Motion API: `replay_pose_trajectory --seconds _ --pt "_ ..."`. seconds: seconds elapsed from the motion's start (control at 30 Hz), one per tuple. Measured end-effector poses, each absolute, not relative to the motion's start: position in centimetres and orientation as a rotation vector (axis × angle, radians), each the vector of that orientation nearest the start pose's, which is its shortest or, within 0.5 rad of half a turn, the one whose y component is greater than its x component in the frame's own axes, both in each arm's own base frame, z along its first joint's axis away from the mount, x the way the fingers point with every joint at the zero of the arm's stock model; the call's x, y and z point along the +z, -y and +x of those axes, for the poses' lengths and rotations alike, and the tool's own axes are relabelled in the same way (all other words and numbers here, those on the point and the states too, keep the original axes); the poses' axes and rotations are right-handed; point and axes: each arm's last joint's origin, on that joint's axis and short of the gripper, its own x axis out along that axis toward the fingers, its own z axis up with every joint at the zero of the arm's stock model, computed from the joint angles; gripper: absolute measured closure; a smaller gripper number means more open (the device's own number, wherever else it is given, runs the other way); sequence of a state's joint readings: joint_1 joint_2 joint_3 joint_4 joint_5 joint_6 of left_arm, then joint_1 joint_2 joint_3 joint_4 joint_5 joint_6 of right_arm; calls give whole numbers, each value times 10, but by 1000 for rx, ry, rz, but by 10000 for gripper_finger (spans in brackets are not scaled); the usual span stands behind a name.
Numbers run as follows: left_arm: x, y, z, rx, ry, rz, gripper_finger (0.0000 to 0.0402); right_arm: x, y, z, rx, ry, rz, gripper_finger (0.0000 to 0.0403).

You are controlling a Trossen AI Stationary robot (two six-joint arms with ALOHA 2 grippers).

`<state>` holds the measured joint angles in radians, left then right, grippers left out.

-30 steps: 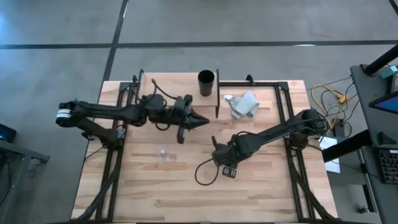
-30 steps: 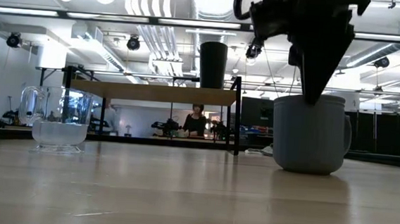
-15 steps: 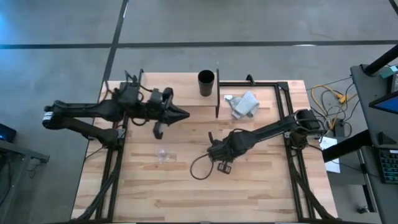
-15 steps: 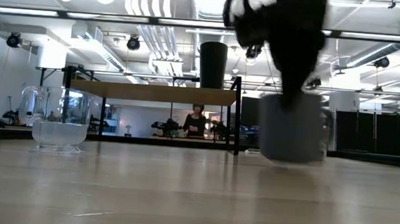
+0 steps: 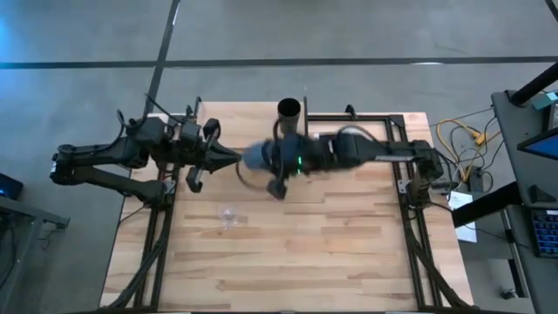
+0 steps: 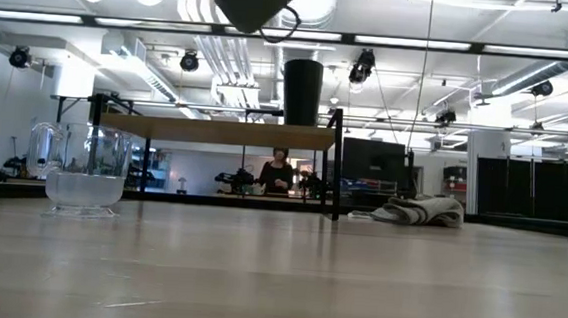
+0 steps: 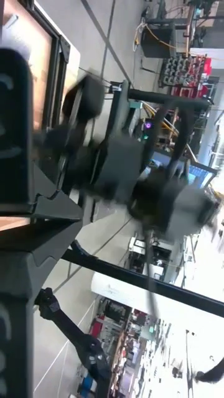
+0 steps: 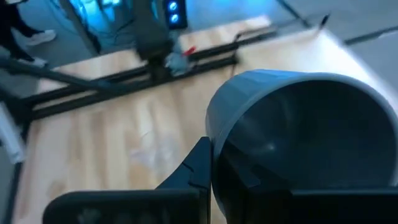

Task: Stack small to large cups/mugs on shelf
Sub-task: Put the blue mug on the shelf

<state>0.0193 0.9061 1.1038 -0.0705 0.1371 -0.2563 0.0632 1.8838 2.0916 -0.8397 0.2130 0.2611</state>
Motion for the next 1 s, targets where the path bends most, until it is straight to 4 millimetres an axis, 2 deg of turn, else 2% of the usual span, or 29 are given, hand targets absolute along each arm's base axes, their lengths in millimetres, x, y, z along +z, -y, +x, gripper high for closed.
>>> replay_pose_trajectory --seconds 0.13,0.2,0.27,0.37,0.5,0.67,0.83,1.0 --pt "432 0 180 -133 116 -245 402 413 9 423 -238 -600 85 394" --pt "431 0 181 -132 112 -245 402 412 21 436 -179 -598 59 395" --pt "430 0 182 -130 98 -246 402 405 28 451 -97 -557 38 395" --pt "425 0 184 -122 63 -250 402 393 38 459 -45 -559 -2 395" --pt "422 0 185 -118 34 -267 402 382 66 454 -131 -673 -74 395" --pt "416 0 187 -101 6 -276 402 387 98 452 -187 -624 -105 395" --pt "413 -1 190 -73 -3 -279 402 387 108 453 -109 -596 -113 395" --pt "408 -4 193 41 -23 -269 402 367 116 461 -103 -660 -139 395"
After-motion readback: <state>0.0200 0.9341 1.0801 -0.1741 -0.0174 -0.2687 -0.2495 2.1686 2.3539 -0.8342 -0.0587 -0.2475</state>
